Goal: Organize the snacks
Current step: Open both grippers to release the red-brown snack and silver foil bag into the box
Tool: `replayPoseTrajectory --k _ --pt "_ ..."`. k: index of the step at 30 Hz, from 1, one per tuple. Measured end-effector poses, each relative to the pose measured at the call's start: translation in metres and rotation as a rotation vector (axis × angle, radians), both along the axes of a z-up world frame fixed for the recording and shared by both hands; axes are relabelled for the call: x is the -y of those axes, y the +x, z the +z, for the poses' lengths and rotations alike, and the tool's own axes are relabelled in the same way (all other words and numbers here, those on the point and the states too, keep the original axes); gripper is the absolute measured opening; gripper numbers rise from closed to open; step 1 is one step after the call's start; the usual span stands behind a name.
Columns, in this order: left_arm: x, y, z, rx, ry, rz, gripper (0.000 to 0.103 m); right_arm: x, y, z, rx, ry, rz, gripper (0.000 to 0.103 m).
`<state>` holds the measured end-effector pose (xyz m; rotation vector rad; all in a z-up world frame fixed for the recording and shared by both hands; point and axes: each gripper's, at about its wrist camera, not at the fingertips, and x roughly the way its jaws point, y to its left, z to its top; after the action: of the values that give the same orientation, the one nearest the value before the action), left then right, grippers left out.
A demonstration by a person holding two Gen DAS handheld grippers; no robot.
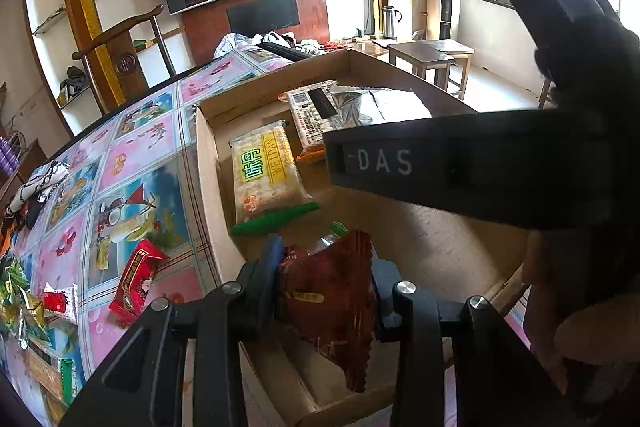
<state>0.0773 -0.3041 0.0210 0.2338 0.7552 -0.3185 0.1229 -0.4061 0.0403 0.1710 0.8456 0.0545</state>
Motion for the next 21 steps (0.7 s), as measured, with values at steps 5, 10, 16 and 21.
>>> replayPoseTrajectory --k 5,10,16,21 --pt "0.0002 -0.0001 0.0002 -0.001 -0.003 0.001 0.035 -0.0002 -0.0001 -0.0003 -0.002 0.000 -0.001 0.065" --pt "-0.0002 0.0005 0.0009 -0.006 0.001 -0.001 0.036 -0.0001 -0.0018 0.0006 0.005 -0.002 -0.003 0.066" --pt "0.0017 -0.0023 0.0033 -0.019 0.001 -0.019 0.042 0.0013 -0.0040 0.0042 0.020 -0.006 -0.014 0.066" --pt "0.0028 -0.0049 0.0043 -0.019 0.006 -0.024 0.045 0.0036 -0.0054 0.0092 0.037 0.000 -0.022 0.066"
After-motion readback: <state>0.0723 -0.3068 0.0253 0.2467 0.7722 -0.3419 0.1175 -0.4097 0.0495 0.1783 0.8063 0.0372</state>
